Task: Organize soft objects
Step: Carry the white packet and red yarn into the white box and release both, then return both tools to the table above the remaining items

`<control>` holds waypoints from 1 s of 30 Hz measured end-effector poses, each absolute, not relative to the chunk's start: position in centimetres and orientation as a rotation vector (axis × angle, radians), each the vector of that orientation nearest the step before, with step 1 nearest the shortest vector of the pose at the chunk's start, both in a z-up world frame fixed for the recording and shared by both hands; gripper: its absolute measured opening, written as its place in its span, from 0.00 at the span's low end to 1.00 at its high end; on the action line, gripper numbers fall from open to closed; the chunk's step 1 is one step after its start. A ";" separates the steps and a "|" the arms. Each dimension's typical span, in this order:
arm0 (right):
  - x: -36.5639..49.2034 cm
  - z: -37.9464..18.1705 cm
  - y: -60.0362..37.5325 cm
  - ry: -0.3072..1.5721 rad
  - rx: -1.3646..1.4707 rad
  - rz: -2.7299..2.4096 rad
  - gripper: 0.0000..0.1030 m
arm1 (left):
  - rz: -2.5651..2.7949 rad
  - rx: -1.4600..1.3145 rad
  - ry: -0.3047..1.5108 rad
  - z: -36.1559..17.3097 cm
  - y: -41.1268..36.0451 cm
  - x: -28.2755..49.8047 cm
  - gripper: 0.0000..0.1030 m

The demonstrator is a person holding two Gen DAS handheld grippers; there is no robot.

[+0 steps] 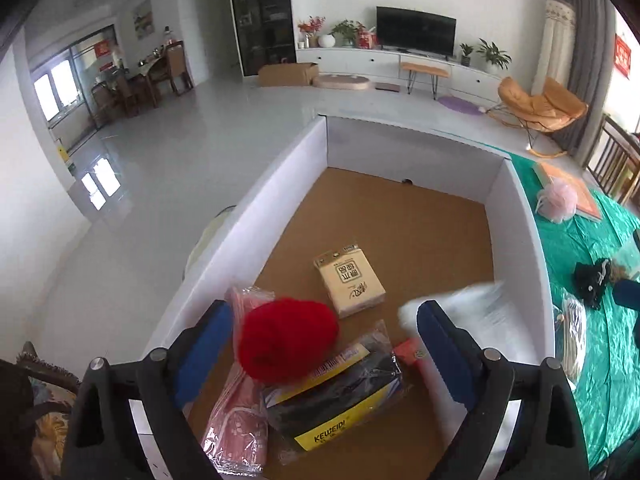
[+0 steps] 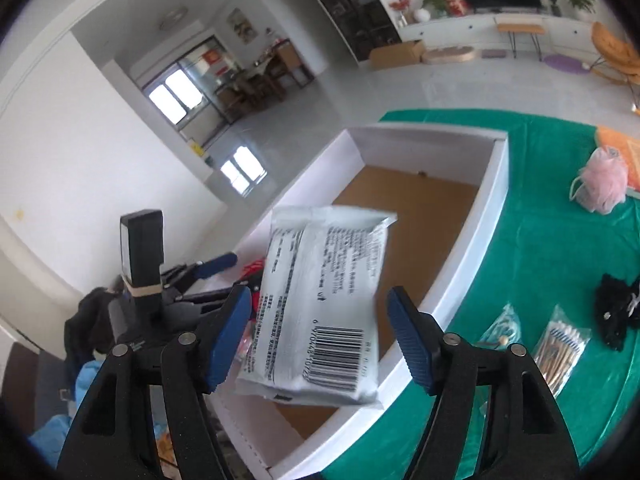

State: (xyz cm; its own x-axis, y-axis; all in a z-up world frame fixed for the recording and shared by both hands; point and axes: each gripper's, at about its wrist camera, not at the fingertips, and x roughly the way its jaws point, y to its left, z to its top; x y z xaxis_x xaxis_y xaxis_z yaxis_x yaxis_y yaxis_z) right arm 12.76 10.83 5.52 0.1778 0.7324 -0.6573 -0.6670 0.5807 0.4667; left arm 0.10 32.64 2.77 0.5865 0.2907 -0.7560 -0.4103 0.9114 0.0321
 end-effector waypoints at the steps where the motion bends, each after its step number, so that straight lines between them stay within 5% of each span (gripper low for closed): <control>1: 12.4 5.2 10.4 0.958 0.044 0.964 0.71 | 0.400 -0.155 0.838 2.7 32.5 0.0 0.91; 12: 14.5 -7.0 -10.7 0.866 -0.146 0.151 0.74 | -0.124 -0.157 0.808 3.9 16.0 1.7 0.91; 19: 13.1 -10.4 -19.2 0.869 -0.114 -0.070 0.74 | -0.286 0.010 0.975 -4.7 2.9 2.1 0.91; 30: 12.6 -10.8 -21.5 0.899 0.034 -0.044 0.79 | -0.186 0.097 0.982 -10.9 2.5 4.4 0.92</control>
State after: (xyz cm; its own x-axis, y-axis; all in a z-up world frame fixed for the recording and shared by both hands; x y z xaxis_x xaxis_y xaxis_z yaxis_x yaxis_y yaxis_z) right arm 12.58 -21.51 -10.77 0.6215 -0.0241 -0.7830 0.0524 0.9986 0.0108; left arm 4.43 2.48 -10.91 0.5416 -0.1122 -0.8331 0.1999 0.9798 -0.0020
